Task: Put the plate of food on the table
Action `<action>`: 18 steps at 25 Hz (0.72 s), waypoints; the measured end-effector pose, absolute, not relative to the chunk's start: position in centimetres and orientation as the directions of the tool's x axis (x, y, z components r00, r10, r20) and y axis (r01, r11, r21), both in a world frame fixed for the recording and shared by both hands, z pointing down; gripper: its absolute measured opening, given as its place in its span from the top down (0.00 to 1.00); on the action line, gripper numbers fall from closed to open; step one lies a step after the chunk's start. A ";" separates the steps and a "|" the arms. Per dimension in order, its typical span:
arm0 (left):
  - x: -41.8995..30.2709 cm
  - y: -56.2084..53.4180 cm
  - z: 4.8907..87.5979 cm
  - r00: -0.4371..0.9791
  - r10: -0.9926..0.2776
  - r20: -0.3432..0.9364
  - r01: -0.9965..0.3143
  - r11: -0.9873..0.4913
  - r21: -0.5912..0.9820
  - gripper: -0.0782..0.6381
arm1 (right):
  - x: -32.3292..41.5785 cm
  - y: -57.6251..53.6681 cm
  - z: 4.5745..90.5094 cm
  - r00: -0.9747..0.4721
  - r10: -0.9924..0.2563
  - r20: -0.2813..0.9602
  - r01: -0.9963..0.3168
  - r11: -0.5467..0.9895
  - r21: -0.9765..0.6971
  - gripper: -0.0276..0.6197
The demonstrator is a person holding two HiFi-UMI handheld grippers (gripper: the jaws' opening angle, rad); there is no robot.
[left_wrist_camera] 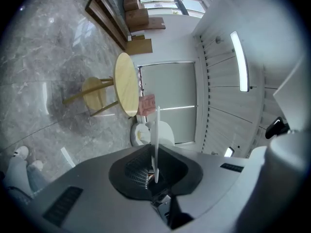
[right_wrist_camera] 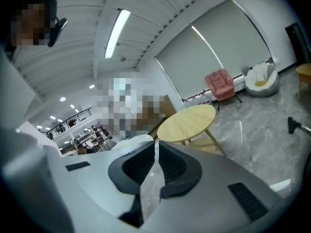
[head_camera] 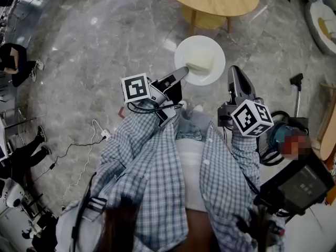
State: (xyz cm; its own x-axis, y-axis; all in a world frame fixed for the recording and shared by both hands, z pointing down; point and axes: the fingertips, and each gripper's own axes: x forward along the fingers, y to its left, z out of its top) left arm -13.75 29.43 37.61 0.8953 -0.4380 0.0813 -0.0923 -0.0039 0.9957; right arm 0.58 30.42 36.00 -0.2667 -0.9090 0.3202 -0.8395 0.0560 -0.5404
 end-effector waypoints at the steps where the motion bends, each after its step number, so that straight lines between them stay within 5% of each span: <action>1: -13.8 29.4 37.6 0.895 -0.438 0.081 -0.092 -0.003 0.996 0.85 | 0.4 30.3 35.9 -0.279 -0.907 0.314 -0.812 0.048 -0.582 0.94; 6: -13.9 29.3 37.6 0.896 -0.437 0.075 -0.084 -0.003 0.996 0.85 | -0.8 30.5 36.7 -0.370 -0.877 0.305 -0.696 0.044 -0.717 0.77; 13: -13.6 29.0 37.4 0.904 -0.424 0.057 -0.064 -0.002 0.998 0.85 | -3.6 31.3 37.2 -0.516 -0.801 0.304 -0.655 0.140 -0.743 0.77; 18: -13.9 29.0 37.8 0.911 -0.408 0.063 -0.066 0.005 0.998 0.85 | -4.0 31.1 37.5 -0.492 -0.812 0.314 -0.656 0.109 -0.747 0.81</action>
